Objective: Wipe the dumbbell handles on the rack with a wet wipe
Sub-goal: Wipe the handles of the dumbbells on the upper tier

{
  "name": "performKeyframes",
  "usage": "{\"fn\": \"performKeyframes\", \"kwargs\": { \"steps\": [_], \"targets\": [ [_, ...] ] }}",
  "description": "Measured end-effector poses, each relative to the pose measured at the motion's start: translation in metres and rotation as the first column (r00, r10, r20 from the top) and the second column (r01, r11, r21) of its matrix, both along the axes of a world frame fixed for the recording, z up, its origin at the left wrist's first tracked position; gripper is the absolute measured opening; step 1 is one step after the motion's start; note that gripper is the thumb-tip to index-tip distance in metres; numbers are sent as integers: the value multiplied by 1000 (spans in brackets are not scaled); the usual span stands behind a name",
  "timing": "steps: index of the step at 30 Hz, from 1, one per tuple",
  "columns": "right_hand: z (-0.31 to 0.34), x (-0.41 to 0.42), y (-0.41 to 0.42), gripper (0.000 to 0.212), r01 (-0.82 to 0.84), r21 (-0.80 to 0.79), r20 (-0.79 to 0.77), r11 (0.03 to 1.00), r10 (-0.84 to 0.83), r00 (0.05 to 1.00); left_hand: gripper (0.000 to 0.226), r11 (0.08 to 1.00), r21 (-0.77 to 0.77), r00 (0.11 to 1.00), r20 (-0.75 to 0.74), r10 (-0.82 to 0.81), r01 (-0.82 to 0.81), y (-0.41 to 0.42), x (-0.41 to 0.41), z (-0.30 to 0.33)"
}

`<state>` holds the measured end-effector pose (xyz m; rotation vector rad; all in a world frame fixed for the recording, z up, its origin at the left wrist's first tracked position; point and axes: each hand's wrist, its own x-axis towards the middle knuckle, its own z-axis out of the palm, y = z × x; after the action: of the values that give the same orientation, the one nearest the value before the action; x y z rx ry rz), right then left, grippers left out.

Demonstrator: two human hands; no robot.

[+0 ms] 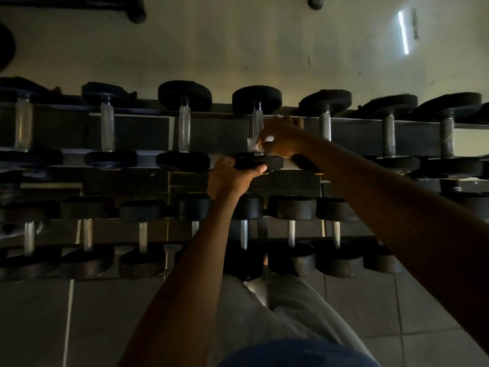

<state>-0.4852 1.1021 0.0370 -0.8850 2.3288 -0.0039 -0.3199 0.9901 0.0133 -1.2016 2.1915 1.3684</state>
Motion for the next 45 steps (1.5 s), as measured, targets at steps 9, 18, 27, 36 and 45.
{"fn": "performKeyframes", "kwargs": {
  "steps": [9,18,27,36,45],
  "targets": [
    [39,6,80,27,568,-310,309,762,-484,819,74,963,-223,983,140,-121,151,20,-6,23],
    [68,12,193,22,889,-347,775,298,-443,451,52,922,-380,997,67,-46,68,118,-9,55],
    [75,-17,271,20,759,-479,614,441,-450,649,32,955,-290,995,-60,-83,62,220,-28,62],
    [60,-50,281,44,847,-389,659,364,-532,531,37,978,-199,988,-120,-93,68,231,-48,48],
    [35,-66,265,24,859,-322,722,397,-484,495,37,994,-110,990,-139,-1,-15,216,-67,10]
  ]
}}
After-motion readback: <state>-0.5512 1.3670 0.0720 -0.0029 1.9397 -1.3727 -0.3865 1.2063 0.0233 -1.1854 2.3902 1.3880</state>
